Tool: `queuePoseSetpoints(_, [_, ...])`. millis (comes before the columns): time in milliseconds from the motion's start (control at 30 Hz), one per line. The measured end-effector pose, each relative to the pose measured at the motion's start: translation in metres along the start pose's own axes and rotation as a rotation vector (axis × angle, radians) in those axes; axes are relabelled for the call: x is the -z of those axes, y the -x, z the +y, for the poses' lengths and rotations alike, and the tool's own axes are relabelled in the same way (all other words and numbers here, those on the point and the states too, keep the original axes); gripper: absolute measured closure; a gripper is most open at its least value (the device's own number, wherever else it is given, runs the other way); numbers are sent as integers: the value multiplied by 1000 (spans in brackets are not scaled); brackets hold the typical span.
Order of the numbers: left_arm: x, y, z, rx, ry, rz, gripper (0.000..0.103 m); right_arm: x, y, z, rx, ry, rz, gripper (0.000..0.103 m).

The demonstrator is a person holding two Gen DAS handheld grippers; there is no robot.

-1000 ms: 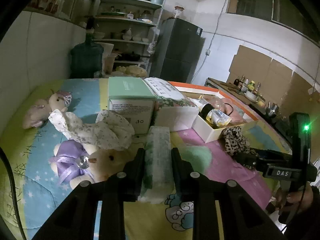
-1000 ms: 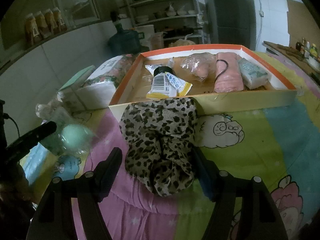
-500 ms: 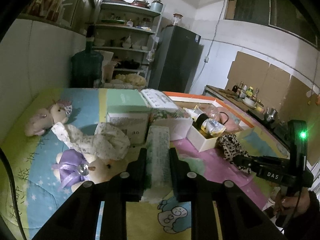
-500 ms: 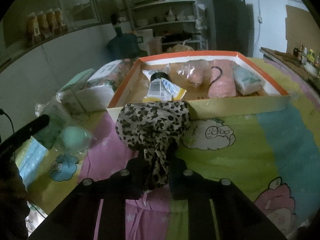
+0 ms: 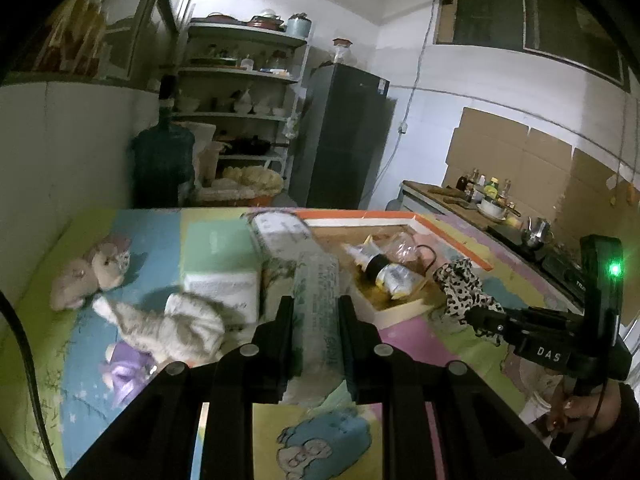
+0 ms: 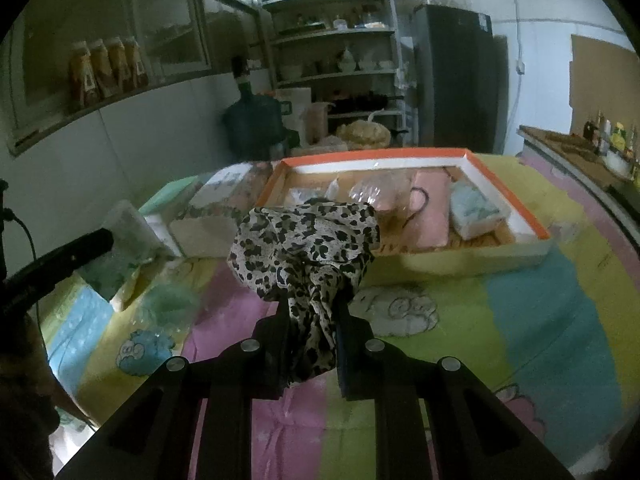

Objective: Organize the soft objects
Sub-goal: 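Carry the tissue pack with the left gripper while the right carries the cloth over the tray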

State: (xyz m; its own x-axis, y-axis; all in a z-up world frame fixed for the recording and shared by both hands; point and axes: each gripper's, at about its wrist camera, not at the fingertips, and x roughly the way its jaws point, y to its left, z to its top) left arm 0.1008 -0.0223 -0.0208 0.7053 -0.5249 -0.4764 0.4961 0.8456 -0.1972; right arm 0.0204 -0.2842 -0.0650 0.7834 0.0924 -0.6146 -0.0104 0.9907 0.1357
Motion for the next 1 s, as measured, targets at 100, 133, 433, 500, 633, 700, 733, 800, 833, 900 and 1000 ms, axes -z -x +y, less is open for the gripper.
queuePoseSetpoints(100, [-9, -2, -10, 6, -8, -8, 81, -4, 5, -3, 6, 14, -13, 85])
queuePoseSetpoints(133, [-11, -3, -13, 9, -9, -10, 81, -6, 7, -5, 9, 19, -18, 85])
queuePoseSetpoints(433, [-34, -23, -46, 29, -6, -16, 81, -21, 16, -23, 36, 55, -49, 85])
queuePoseSetpoints(500, [-39, -28, -54, 33, -14, -20, 81, -25, 17, -28, 45, 60, -56, 85])
queuePoseSetpoints(633, [-51, -40, -68, 31, -39, -30, 81, -35, 19, -42, 57, 63, -71, 85])
queuePoseSetpoints(700, [-57, -46, -74, 36, -45, -29, 81, -41, 19, -50, 61, 64, -81, 85])
queuePoseSetpoints(733, [-60, -49, -78, 39, -47, -28, 82, -44, 19, -53, 63, 65, -85, 85])
queuePoseSetpoints(800, [-66, -57, -86, 44, -58, -24, 82, -49, 18, -61, 65, 67, -91, 85])
queuePoseSetpoints(833, [-68, -61, -89, 47, -63, -24, 82, -53, 18, -64, 66, 68, -93, 85])
queuePoseSetpoints(900, [-73, -70, -96, 53, -71, -20, 82, -59, 17, -72, 69, 70, -97, 85])
queuePoseSetpoints(1000, [-80, -81, -104, 64, -73, -13, 82, -69, 14, -86, 74, 73, -101, 85])
